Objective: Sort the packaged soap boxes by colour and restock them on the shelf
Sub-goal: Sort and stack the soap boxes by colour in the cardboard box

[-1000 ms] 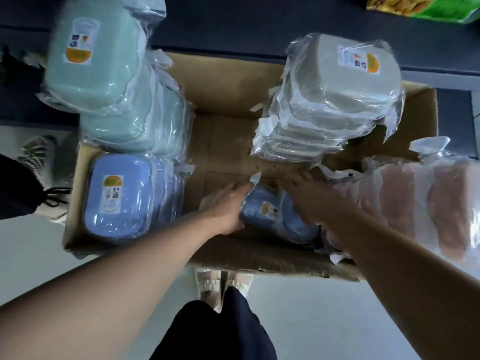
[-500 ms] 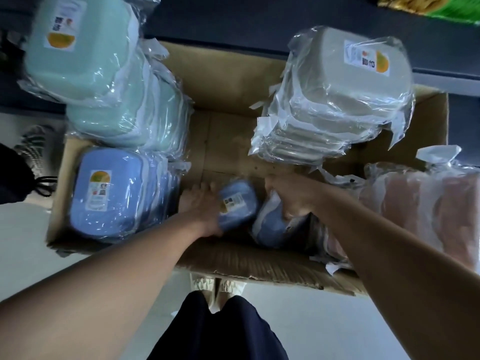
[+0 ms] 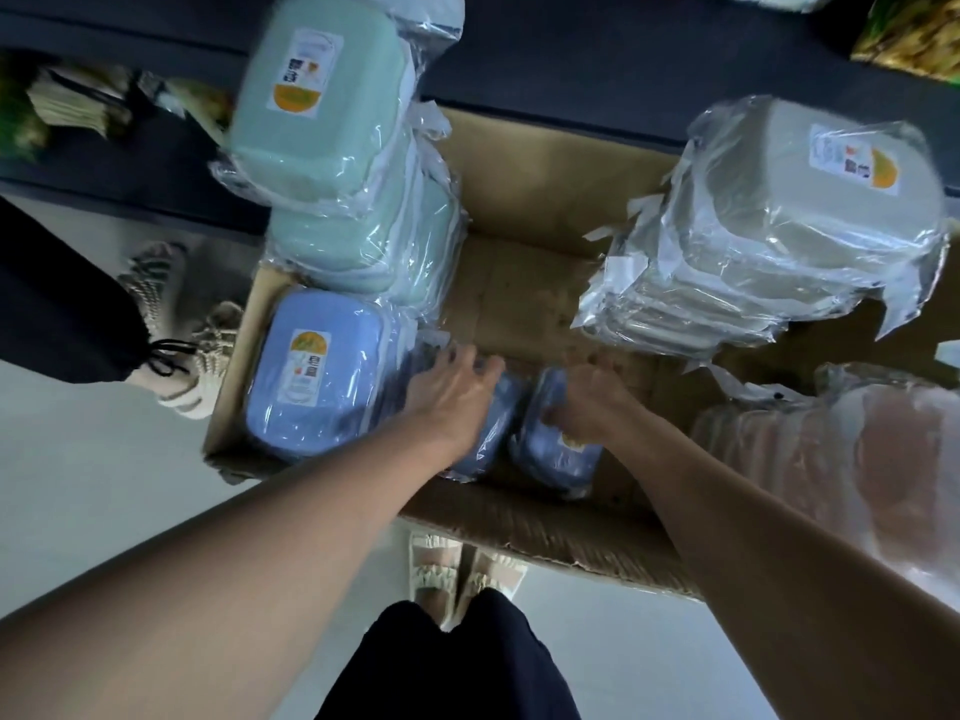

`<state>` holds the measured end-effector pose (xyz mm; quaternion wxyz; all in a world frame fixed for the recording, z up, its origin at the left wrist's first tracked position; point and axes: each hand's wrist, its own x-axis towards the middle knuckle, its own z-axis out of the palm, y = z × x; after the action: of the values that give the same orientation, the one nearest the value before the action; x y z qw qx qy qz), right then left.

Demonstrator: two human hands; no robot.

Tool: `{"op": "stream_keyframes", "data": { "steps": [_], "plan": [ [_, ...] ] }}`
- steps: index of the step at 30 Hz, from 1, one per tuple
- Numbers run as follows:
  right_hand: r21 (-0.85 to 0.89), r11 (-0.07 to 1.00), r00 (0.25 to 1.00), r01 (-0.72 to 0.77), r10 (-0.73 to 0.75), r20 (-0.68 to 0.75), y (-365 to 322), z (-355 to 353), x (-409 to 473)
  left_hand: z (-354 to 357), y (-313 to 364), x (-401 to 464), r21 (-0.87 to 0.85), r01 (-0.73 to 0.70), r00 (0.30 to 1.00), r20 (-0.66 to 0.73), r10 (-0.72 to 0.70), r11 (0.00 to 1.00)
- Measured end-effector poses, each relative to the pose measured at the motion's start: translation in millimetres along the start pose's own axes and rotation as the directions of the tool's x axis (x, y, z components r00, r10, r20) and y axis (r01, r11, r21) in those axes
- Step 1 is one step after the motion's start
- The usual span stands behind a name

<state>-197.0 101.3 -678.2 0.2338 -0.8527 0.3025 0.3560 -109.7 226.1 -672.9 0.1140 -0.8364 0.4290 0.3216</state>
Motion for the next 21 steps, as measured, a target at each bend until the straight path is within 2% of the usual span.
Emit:
{"op": "stream_keyframes", "data": {
  "steps": [3, 7, 10, 15, 21],
  "plan": [
    [-0.009, 1.000, 0.998, 0.030, -0.030, 0.057, 1.9, 9.7, -2.9, 7.5, -2.6, 10.2, 0.063, -0.138, 0.990, 0.027, 0.136, 0.988],
    [0.133, 0.990, 0.999, 0.038, -0.040, 0.009, -11.4, 5.9, -0.2, 1.4, -6.1, 8.8, 0.212, -0.072, 0.997, 0.011, 0.071, 0.975],
    [0.242, 0.969, 0.998, 0.049, -0.057, 0.026, -15.7, 2.7, 4.6, -3.9, -11.6, 6.5, 0.283, -0.046, 0.999, -0.007, 0.050, 0.958],
    [0.274, 0.961, 1.000, -0.019, 0.014, 0.019, -8.1, 8.0, 0.4, 3.8, -11.9, 2.9, 0.245, -0.046, 0.997, 0.072, 0.029, 0.968],
    [0.277, 0.960, 0.993, 0.031, -0.062, 0.103, -13.8, 2.3, -8.1, -4.0, -13.8, -8.4, 0.211, -0.061, 0.996, 0.081, 0.045, 0.976]
  ]
}}
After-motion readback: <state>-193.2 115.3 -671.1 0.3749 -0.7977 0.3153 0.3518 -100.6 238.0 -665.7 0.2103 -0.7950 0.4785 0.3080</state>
